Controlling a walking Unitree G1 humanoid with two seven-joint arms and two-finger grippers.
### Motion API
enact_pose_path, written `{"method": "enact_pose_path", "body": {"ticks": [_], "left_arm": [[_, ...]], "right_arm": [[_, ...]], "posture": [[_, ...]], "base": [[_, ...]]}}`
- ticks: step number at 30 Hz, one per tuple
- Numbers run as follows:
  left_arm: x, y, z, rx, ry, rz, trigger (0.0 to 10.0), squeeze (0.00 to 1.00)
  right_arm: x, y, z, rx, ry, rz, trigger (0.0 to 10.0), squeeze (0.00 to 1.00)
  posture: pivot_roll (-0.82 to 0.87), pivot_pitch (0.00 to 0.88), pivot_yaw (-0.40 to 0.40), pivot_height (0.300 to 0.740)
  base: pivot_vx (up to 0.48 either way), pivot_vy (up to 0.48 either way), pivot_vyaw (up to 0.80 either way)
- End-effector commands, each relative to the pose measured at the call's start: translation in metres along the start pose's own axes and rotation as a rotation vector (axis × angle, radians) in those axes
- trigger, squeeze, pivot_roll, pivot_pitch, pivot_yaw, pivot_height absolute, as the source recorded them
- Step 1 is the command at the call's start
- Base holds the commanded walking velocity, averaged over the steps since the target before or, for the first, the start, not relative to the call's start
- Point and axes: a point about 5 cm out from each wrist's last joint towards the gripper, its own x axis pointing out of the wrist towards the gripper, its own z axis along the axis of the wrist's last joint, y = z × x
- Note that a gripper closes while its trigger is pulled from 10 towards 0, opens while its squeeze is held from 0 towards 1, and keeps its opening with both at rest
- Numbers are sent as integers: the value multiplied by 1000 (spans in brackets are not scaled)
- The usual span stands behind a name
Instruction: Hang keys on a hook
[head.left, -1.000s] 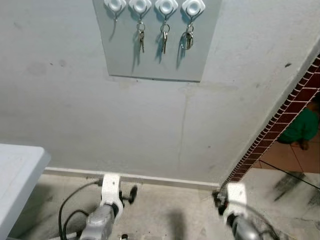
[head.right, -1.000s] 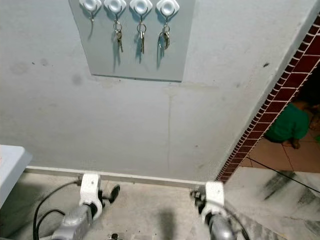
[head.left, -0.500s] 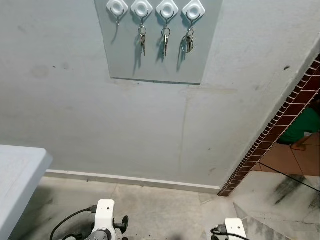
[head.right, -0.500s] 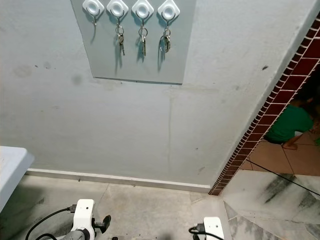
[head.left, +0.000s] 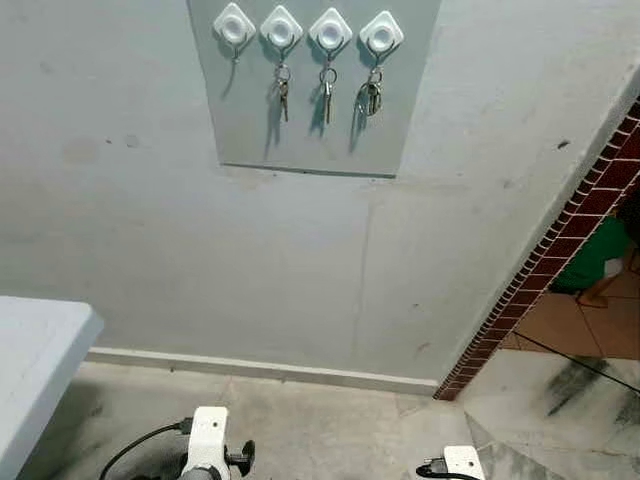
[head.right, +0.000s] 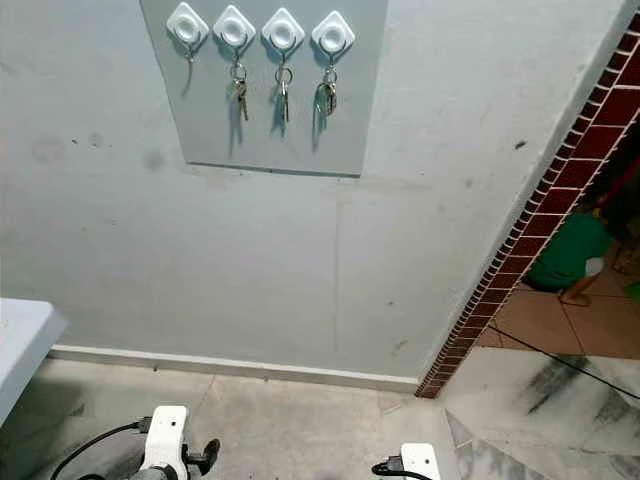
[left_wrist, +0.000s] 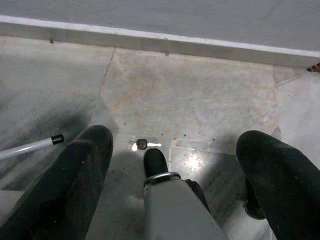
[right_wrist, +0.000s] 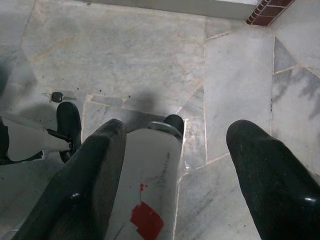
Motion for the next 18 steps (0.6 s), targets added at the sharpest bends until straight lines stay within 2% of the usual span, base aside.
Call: {"method": "enact_pose_path", "body": {"ticks": [1,18], "left_arm": [[-1,1,-4,1,17,1,10000,0],[0,-2,-1,-1,10,-15,10000,0]], "right_arm": [[0,3,-3,2,12,16,10000,0],[-2,1,-9,-3,35,8,10000,0]], "posture": [[-64,2,14,732],[-67,0,7,732]], "base": [[0,0,0],[0,0,0]]}}
